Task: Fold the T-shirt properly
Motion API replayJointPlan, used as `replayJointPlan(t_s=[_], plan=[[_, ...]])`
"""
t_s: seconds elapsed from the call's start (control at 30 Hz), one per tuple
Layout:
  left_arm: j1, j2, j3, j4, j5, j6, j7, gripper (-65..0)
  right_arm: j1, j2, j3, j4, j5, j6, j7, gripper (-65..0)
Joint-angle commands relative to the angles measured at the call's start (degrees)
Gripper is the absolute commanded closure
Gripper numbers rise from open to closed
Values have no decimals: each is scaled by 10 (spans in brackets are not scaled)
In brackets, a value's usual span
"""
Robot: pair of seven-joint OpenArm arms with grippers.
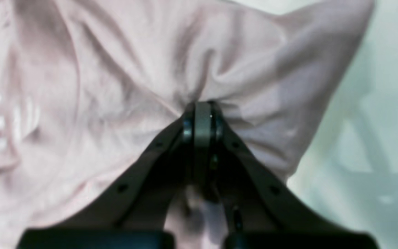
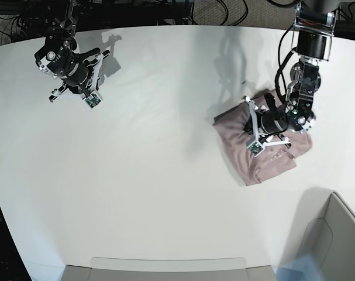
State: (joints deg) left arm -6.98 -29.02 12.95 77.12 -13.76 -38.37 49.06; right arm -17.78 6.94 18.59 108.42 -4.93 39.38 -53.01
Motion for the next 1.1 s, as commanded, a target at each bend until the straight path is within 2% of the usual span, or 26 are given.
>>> replayJointPlan(t_s=[0.0, 0.1, 0.23, 0.4, 0.6, 0.77, 0.93, 1.07], plan=[[2, -13, -3, 8, 33, 6, 43, 0, 2, 1, -1, 20, 3, 6, 9, 0], [6, -14, -7, 57, 33, 10, 49, 0, 0, -8, -2, 40, 3, 6, 10, 0], [32, -3, -78, 161, 33, 11, 80, 0, -4, -9, -3, 72, 3, 6, 8, 0], [106, 66, -195, 325, 33, 11, 151, 0, -56, -2, -32, 101, 1, 6, 8, 0], [249, 123, -257, 402, 33, 11, 152, 0, -169, 44, -95, 103, 0, 6, 11, 0], [322, 176, -372, 404, 33, 6, 152, 0, -242, 63, -94, 104, 0, 6, 12, 0], [393, 189, -463, 404, 31, 5, 152, 0, -323, 110, -93, 103, 1, 6, 12, 0], [484, 190, -473, 401, 30, 5, 139, 0, -385, 163, -93, 100, 2, 6, 12, 0]])
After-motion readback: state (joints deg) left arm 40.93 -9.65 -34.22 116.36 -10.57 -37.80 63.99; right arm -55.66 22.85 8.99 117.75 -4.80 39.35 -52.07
